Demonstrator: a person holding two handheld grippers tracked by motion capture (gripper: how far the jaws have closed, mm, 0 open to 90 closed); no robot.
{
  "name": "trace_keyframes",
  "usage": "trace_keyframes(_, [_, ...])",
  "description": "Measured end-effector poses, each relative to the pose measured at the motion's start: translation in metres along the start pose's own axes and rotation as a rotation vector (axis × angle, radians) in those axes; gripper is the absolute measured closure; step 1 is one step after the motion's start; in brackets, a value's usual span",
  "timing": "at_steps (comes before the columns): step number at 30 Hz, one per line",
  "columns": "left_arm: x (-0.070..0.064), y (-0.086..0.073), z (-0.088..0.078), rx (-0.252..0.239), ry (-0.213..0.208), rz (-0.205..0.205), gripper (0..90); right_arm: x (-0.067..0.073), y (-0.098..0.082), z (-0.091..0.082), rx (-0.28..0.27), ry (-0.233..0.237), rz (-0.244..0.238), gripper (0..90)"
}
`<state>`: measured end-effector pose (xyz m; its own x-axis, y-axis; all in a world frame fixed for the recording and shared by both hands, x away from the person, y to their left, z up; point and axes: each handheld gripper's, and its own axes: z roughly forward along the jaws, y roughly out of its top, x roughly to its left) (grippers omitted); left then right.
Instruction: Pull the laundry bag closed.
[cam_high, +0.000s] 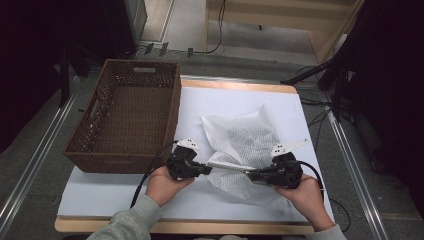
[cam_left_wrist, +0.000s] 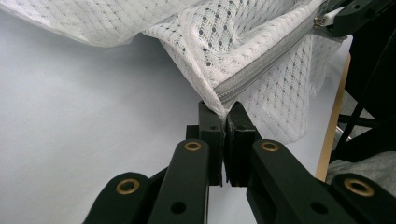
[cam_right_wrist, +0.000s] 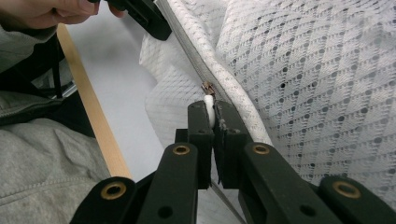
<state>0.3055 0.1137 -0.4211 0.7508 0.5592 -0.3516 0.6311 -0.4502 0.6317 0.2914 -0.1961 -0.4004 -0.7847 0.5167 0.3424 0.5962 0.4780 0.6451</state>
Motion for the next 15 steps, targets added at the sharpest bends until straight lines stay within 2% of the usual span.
trace_keyframes(15, [-0.0001, 0.0002, -0.0006, 0.001, 0.000, 0.003, 87.8, -0.0004, -0.0002, -0.0007, -0.003, 0.007, -0.003, 87.8])
